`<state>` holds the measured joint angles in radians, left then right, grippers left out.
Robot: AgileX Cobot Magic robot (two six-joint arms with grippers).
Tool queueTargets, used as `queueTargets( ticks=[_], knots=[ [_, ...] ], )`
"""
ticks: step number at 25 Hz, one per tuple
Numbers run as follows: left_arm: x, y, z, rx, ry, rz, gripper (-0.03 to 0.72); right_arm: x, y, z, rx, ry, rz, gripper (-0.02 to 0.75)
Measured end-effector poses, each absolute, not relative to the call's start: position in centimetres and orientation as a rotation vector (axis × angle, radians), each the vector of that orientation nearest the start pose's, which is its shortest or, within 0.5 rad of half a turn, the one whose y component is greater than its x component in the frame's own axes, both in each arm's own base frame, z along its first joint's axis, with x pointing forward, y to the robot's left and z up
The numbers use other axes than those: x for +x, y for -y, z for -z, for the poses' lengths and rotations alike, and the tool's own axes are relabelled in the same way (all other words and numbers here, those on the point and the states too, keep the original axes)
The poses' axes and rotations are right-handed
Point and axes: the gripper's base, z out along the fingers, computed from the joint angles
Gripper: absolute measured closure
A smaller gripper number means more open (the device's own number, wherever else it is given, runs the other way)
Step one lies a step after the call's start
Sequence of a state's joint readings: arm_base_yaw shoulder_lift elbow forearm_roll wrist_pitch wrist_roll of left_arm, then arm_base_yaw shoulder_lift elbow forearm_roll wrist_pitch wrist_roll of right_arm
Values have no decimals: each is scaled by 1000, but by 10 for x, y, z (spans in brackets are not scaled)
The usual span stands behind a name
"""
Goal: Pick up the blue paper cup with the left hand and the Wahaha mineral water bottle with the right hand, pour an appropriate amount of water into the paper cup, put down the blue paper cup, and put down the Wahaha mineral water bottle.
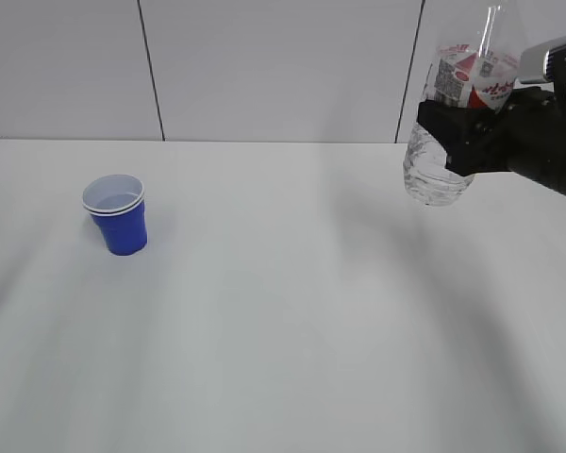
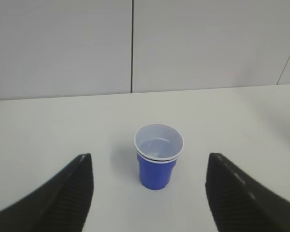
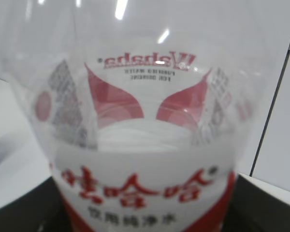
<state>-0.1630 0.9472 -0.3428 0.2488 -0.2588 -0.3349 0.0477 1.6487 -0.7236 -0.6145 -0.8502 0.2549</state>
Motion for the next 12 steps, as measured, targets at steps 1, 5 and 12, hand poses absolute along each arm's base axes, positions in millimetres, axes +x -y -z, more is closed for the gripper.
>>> queueTargets(
  ticks=[1,5,12],
  knots=[
    [173,34,-251,105,-1832,230,138,324,-55,-223,-521,-1573,-270,307],
    [146,25,-264,76,-1836,185,138,324,-55,-223,-519,-1574,-270,307],
    [102,7,-290,3,-1937,57,162,324,-55,-223,-519,-1573,-270,307]
  ],
)
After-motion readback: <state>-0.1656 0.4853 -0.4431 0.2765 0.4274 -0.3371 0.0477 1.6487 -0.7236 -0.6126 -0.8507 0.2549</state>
